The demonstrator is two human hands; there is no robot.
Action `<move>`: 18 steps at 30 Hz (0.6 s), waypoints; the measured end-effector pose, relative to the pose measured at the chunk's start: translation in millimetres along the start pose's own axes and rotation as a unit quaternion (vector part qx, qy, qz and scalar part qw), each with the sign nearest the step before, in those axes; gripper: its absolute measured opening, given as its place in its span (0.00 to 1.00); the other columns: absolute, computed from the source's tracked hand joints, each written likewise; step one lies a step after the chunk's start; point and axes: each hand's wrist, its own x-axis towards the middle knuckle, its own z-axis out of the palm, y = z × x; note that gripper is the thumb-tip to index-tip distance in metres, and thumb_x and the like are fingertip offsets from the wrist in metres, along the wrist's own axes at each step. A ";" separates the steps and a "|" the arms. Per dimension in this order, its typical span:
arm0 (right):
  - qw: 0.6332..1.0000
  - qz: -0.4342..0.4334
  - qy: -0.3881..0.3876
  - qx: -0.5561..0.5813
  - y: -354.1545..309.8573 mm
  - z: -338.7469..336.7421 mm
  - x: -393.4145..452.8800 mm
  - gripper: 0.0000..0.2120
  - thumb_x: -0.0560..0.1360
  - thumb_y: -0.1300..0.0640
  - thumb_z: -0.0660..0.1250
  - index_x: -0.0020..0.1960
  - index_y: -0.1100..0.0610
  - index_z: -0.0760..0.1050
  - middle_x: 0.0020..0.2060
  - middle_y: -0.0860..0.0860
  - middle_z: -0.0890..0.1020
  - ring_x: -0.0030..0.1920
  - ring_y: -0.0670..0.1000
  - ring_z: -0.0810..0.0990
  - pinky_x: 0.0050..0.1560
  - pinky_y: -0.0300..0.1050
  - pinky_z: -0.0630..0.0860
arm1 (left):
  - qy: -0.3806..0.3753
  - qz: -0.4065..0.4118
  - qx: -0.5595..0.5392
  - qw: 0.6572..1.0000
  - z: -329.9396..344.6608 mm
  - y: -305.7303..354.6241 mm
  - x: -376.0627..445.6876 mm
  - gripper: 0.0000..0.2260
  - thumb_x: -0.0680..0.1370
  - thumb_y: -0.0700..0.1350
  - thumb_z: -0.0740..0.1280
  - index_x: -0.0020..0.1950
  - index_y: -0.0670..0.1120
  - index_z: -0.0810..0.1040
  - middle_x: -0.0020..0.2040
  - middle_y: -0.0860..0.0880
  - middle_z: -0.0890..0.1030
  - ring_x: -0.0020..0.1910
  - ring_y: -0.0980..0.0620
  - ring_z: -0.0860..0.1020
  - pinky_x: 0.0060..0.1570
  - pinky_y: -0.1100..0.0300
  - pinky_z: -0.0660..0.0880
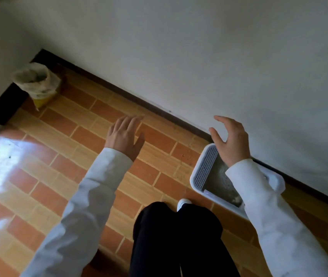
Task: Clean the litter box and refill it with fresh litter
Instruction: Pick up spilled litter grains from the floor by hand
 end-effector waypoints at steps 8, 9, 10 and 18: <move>0.999 0.038 -0.022 -0.017 124.5 171.3 32.5 0.19 0.77 0.51 0.65 0.67 0.54 0.72 0.64 0.54 0.75 0.64 0.53 0.73 0.56 0.42 0.71 | 0.024 0.036 -0.002 0.999 194.3 -63.8 23.2 0.16 0.79 0.44 0.62 0.67 0.44 0.71 0.62 0.45 0.77 0.63 0.42 0.73 0.63 0.46 0.68; 0.999 0.035 -0.019 -0.018 138.0 189.7 36.9 0.19 0.77 0.51 0.65 0.67 0.55 0.72 0.64 0.54 0.75 0.65 0.53 0.73 0.57 0.42 0.70 | 0.029 0.041 0.000 0.999 214.8 -71.5 25.5 0.16 0.79 0.44 0.62 0.66 0.44 0.72 0.62 0.44 0.77 0.63 0.42 0.73 0.62 0.46 0.68; 0.999 0.032 -0.016 -0.019 150.5 206.9 41.4 0.19 0.78 0.51 0.64 0.67 0.55 0.71 0.64 0.54 0.75 0.65 0.53 0.72 0.57 0.41 0.69 | 0.033 0.044 0.001 0.998 233.0 -78.5 27.5 0.16 0.79 0.44 0.62 0.66 0.44 0.72 0.62 0.44 0.77 0.63 0.42 0.73 0.62 0.46 0.68; 0.998 0.050 0.020 -0.021 210.6 307.0 44.0 0.14 0.77 0.53 0.65 0.61 0.56 0.73 0.58 0.53 0.78 0.56 0.51 0.76 0.47 0.35 0.68 | 0.083 0.070 -0.029 0.994 335.7 -123.1 12.9 0.16 0.79 0.45 0.60 0.67 0.43 0.71 0.63 0.45 0.76 0.64 0.43 0.71 0.63 0.46 0.69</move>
